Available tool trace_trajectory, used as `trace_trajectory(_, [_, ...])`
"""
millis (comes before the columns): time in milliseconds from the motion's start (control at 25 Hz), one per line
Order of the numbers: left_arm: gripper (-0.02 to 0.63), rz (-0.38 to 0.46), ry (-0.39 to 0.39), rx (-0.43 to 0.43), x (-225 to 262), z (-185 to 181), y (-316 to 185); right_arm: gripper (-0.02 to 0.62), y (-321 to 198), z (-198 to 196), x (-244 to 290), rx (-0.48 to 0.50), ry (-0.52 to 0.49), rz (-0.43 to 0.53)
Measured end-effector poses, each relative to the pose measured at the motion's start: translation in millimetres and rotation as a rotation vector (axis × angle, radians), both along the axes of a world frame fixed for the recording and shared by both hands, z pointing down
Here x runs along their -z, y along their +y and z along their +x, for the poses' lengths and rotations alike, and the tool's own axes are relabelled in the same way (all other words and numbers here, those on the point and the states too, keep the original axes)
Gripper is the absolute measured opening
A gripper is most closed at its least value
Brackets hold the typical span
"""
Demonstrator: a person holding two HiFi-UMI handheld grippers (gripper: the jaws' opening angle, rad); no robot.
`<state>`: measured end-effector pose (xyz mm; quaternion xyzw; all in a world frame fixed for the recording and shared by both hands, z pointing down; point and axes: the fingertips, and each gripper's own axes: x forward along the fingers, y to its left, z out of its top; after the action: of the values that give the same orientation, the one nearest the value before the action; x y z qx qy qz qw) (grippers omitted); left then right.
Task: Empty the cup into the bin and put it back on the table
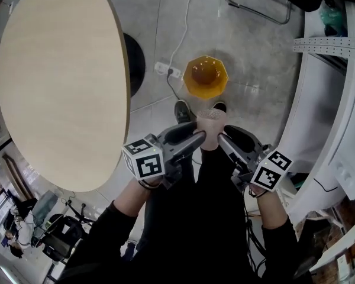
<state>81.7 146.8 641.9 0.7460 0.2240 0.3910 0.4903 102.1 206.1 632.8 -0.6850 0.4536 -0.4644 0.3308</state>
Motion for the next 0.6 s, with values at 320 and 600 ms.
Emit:
trace_trajectory(320, [0.206, 0.103, 0.092, -0.081, 45.4, -0.4, 5.6, 0.153, 0.8, 4.1, 43.0, 0.067, 0.103, 0.014])
trace_trajectory(600, [0.201, 0.182, 0.171, -0.149, 107.1, -10.5, 18.8, 0.153, 3.5, 13.8, 116.5, 0.06, 0.184, 0.087])
